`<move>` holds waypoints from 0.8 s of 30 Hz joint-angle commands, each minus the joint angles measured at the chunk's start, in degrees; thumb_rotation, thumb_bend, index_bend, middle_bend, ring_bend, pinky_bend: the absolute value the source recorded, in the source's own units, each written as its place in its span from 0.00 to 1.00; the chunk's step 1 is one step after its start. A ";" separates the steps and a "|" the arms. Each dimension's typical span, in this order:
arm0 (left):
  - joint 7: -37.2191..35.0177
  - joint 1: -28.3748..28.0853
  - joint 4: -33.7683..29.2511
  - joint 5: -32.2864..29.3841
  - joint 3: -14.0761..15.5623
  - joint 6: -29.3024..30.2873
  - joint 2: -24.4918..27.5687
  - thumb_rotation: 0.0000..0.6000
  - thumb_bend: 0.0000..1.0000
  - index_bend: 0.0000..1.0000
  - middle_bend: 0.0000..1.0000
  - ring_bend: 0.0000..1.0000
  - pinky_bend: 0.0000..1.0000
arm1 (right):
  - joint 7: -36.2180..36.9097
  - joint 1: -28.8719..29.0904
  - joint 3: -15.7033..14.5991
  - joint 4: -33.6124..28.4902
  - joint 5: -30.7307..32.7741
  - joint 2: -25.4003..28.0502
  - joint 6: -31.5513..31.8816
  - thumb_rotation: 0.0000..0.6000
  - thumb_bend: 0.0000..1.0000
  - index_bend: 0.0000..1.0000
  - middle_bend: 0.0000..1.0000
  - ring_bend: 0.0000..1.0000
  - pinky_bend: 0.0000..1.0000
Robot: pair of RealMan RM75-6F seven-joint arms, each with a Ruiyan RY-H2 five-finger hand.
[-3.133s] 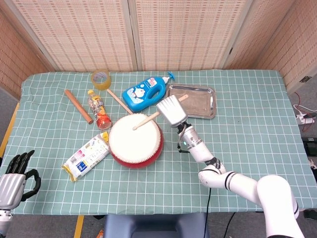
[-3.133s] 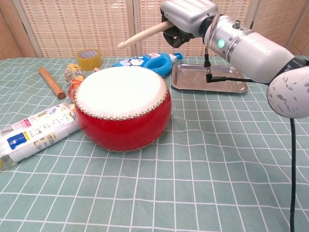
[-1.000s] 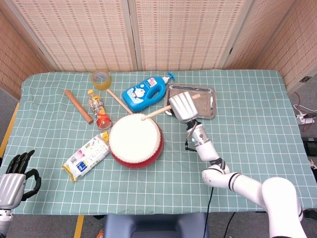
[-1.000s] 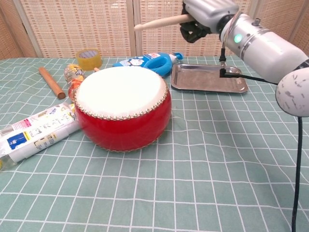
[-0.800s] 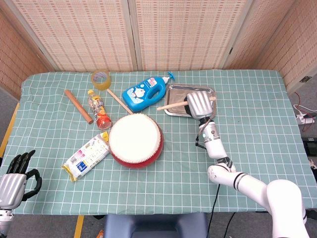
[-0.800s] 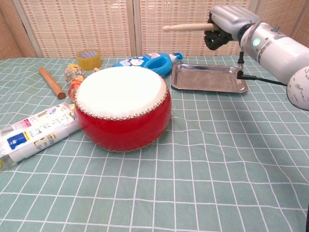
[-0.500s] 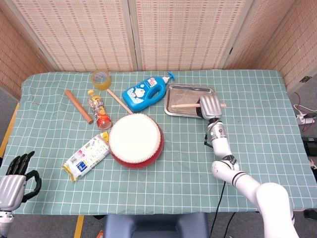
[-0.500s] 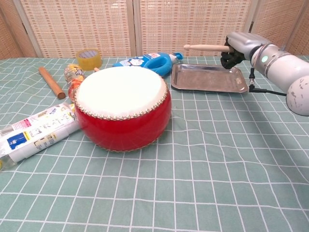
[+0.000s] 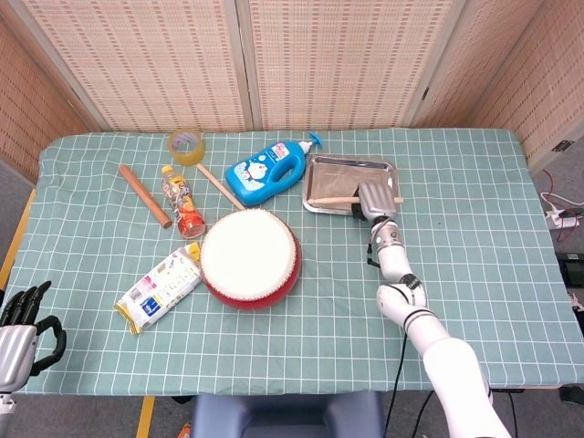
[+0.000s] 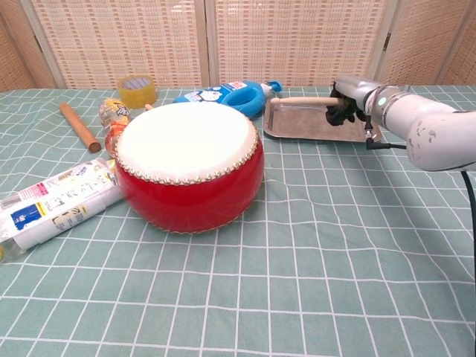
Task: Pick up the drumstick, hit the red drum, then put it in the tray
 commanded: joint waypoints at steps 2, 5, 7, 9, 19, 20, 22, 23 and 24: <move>-0.14 0.07 0.19 -0.02 -0.04 -0.02 -0.07 1.00 0.23 0.01 0.00 0.00 0.01 | 2.73 0.88 -0.27 1.38 -1.46 -0.26 -0.48 1.00 0.62 0.55 0.47 0.45 0.49; -0.23 0.05 0.22 0.11 -0.08 0.01 -0.11 1.00 0.23 0.01 0.00 0.00 0.00 | 4.11 0.96 -0.59 1.71 -2.20 -0.05 -1.20 1.00 0.61 0.45 0.38 0.36 0.41; -0.23 0.05 0.30 0.10 -0.06 -0.09 -0.19 1.00 0.23 0.01 0.00 0.00 0.00 | 5.00 0.98 -0.78 1.84 -2.64 0.14 -1.77 1.00 0.60 0.38 0.33 0.28 0.34; -0.29 0.08 0.35 0.07 -0.04 -0.17 -0.25 1.00 0.23 0.01 0.00 0.00 0.01 | 5.55 0.99 -0.86 2.10 -2.90 0.19 -2.12 1.00 0.59 0.33 0.29 0.22 0.27; -0.61 0.16 1.00 -0.08 -0.14 -0.32 -0.62 1.00 0.23 0.01 0.00 0.00 0.00 | 7.73 1.60 -0.67 2.80 -3.59 0.40 -3.60 1.00 0.45 0.01 0.13 0.01 0.06; -0.66 0.17 1.06 -0.06 -0.14 -0.31 -0.65 1.00 0.23 0.01 0.00 0.00 0.01 | 7.74 1.64 -0.70 2.84 -3.69 0.38 -3.62 1.00 0.42 0.00 0.12 0.00 0.05; -0.81 0.20 1.17 -0.03 -0.15 -0.27 -0.72 1.00 0.23 0.01 0.00 0.00 0.00 | 7.55 1.78 -0.64 3.07 -3.66 0.37 -4.27 1.00 0.33 0.00 0.10 0.00 0.04; -0.91 0.23 1.26 -0.03 -0.15 -0.24 -0.76 1.00 0.23 0.01 0.00 0.00 0.01 | 7.52 1.90 -0.51 3.09 -3.58 0.38 -4.50 1.00 0.28 0.00 0.08 0.00 0.04; -0.98 0.26 1.32 -0.04 -0.15 -0.24 -0.78 1.00 0.23 0.01 0.00 0.00 0.01 | 7.49 1.96 -0.46 3.10 -3.58 0.40 -4.56 1.00 0.25 0.00 0.08 0.00 0.03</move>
